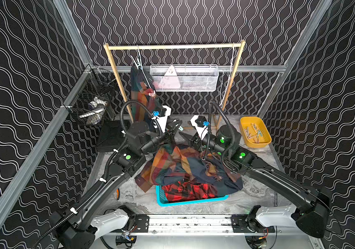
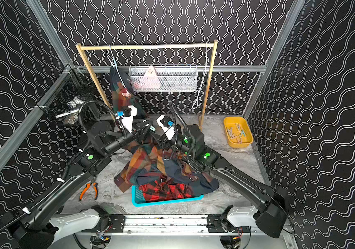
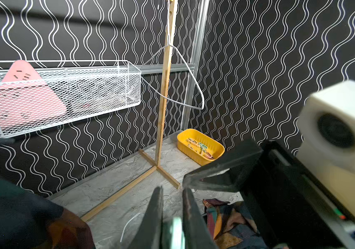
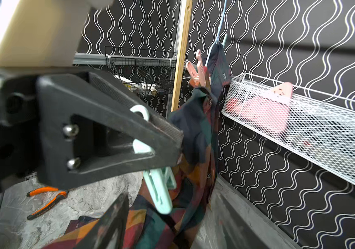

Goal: Remove the clothespins securing long-sleeve shirts to the hanger
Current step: Place the clamp in the storage box.

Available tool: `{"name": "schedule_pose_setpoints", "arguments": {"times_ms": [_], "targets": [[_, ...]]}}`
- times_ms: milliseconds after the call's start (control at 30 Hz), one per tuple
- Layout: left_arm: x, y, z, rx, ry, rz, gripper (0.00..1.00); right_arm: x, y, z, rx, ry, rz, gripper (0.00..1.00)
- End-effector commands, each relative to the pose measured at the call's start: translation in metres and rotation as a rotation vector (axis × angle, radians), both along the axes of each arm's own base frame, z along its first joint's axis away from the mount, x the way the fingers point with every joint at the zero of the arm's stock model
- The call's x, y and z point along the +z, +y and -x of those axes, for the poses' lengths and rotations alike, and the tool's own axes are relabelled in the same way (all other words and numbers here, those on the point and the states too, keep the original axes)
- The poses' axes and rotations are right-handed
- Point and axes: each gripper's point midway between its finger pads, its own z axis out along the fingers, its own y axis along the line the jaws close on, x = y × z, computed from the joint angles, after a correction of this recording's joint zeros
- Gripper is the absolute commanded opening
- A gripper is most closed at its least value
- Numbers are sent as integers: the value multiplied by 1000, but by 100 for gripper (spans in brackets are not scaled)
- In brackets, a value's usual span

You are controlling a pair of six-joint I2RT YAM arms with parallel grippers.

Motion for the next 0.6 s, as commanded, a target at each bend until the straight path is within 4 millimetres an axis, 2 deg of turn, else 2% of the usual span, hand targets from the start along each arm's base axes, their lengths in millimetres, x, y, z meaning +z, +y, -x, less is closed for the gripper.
{"name": "schedule_pose_setpoints", "arguments": {"times_ms": [0, 100, 233, 300, 500, 567], "targets": [[9, 0, 0, -1, -23, 21, 0, 14, 8, -1, 21, -50, -23, 63], [9, -2, 0, -12, -19, 21, 0, 12, 12, -5, 21, -51, -23, 62], [5, -4, -1, -21, -9, 19, 0, 11, 18, -8, 35, -47, -20, 55], [4, -6, -1, -28, -7, 20, 0, 12, 21, -9, 39, -49, -20, 45], [1, -6, 0, -34, -5, -6, 0, 12, 23, -12, 37, -46, -19, 0], [-1, -6, 0, -32, -9, -22, 2, 13, 21, -12, 28, -43, -22, 0]]}}
